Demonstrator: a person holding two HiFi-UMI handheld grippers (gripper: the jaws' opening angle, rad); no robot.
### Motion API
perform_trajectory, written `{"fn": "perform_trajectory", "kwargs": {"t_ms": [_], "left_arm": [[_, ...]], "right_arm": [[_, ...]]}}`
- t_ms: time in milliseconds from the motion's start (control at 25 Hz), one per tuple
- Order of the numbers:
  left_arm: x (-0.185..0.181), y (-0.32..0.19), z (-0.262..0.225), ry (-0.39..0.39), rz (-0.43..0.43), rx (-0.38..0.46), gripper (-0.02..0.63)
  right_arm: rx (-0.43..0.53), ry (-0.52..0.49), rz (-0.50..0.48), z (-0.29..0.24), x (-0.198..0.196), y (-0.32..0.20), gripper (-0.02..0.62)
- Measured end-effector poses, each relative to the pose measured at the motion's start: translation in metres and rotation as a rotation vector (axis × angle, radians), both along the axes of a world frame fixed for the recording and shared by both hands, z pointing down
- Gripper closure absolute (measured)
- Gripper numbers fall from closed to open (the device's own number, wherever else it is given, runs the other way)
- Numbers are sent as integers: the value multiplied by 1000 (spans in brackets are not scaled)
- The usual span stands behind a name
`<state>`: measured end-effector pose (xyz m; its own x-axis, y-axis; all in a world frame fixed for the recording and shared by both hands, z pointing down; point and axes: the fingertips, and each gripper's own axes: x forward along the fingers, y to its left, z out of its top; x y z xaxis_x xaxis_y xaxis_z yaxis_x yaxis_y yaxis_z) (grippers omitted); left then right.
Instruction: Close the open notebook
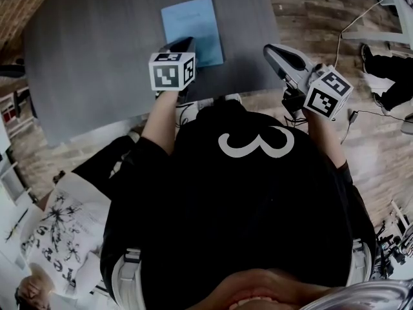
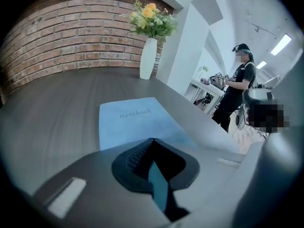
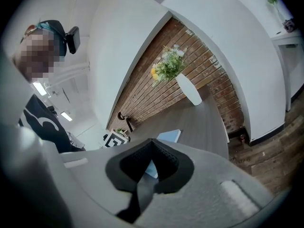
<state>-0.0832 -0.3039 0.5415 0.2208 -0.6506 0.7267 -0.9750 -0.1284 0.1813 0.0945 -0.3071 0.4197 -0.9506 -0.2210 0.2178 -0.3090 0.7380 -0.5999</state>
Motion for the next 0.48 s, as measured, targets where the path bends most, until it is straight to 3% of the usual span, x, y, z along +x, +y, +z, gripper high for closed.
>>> {"fn": "perform_trajectory", "kwargs": {"t_ms": [480], "left_arm": [[-12,9,-26,45,-7,111,594]], "right_arm": [[25,0,-18,-8,-20,9,594]]}}
